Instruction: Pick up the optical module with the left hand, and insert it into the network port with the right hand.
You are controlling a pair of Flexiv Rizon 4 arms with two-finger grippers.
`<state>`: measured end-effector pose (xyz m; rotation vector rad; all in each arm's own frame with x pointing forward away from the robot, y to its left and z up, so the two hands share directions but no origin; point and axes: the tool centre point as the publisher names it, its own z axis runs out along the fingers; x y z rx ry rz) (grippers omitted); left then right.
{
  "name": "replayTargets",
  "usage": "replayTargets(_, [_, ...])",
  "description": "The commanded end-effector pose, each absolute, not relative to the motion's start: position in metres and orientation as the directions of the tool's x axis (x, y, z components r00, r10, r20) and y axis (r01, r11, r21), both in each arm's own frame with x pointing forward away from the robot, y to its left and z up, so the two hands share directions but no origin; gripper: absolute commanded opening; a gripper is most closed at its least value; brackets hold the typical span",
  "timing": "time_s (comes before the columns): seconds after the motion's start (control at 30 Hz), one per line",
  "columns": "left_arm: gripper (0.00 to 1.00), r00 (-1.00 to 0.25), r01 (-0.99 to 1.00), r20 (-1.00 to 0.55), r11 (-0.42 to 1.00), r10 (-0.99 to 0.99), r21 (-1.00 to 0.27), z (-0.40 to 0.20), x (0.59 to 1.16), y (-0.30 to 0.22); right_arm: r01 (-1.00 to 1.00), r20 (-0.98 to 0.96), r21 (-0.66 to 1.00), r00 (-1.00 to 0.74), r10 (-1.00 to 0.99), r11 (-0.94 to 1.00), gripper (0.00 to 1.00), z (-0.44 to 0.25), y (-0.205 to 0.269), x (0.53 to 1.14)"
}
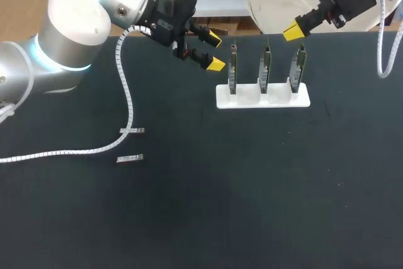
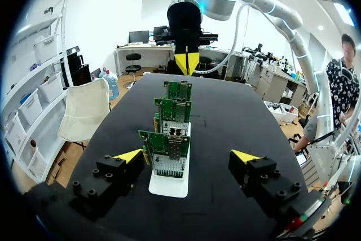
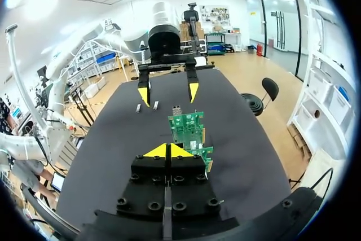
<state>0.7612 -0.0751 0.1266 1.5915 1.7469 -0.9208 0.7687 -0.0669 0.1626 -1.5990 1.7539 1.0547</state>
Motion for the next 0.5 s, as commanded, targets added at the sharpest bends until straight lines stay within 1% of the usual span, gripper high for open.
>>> replayTargets(0.03, [1.0, -0.106, 0.994, -0.804, 0.039, 0.585, -0.102, 0.1269, 0.7637, -0.0759, -0.983, -0.809, 0.184, -0.15, -0.568, -0.003, 0.0, 0.1609, -0.0664, 0.7681])
replayTargets(0.5, [1.0, -0.106, 0.994, -0.804, 0.039, 0.585, -0.102, 0.1269, 0.7637, -0.0759, -0.983, -0.8, 0.185, -0.159, -0.579, 0.015, 0.0, 0.1575, -0.0676, 0.7715])
